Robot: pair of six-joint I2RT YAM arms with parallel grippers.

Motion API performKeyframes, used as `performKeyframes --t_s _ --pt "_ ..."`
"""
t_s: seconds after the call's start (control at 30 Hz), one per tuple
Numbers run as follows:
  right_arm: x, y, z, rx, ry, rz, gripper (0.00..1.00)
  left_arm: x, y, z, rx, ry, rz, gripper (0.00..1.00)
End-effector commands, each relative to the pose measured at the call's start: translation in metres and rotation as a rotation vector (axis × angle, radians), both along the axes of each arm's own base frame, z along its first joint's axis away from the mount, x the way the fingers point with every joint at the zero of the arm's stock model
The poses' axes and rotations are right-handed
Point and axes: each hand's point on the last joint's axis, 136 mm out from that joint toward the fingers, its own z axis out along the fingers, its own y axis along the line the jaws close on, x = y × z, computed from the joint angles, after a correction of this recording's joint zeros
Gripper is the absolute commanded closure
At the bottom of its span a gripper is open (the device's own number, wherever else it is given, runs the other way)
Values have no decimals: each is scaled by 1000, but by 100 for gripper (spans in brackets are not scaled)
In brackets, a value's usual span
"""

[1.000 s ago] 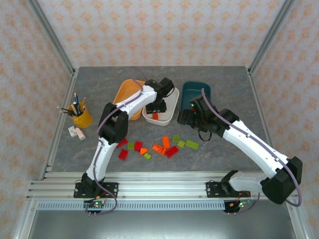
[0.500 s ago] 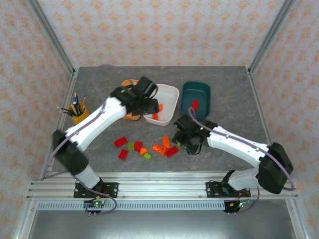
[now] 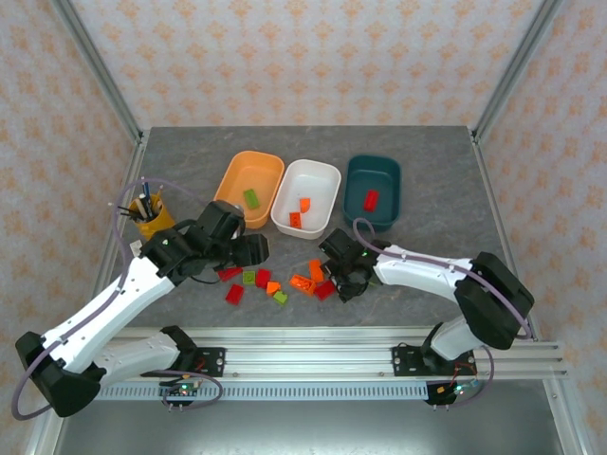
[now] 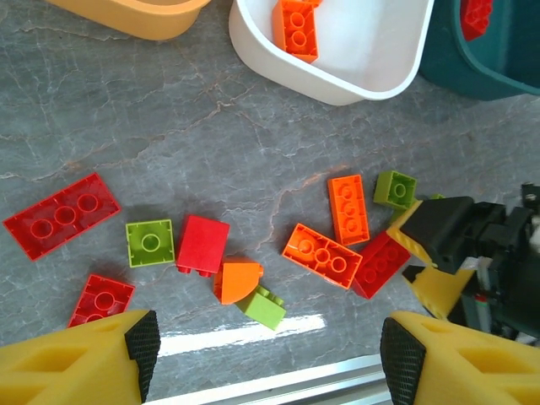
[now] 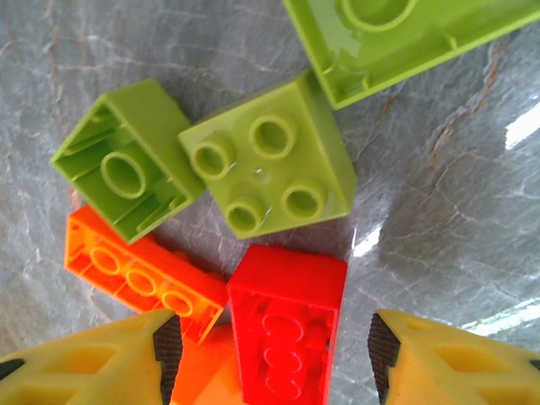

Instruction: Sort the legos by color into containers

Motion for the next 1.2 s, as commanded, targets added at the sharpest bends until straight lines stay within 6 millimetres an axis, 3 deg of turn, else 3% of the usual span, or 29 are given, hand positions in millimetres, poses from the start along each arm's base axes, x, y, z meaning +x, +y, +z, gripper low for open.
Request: performKeyframes --t_s 0.0,0.2,0.37,0.57,0.63,0.73,0.87,0.93,1.03,1.17 --pt "0 -4 -10 -12 9 -74 41 -6 2 0 -12 5 7 27" --pt "-1 -1 -20 -16 43 -86 51 -7 4 -2 -13 9 18 27" --pt "0 3 -24 -16 62 -102 53 -6 4 -3 -16 7 28 27" --pt "5 0 -16 -53 46 -91 72 -4 4 -3 -24 2 41 28" --pt "13 -5 4 -95 -14 -58 76 -3 2 -2 -32 -1 39 28" --pt "34 -23 56 -196 -150 3 78 -1 -4 3 -54 -15 30 28" --pt "68 -66 124 -340 -322 70 79 8 -16 14 -82 -39 13 28" --pt "86 -85 147 -407 -389 123 79 14 -22 20 -89 -49 7 28" --pt "119 -107 172 -509 -475 251 79 25 -30 30 -100 -69 9 28" --pt "166 -109 171 -553 -538 483 79 38 -39 38 -104 -83 17 28"
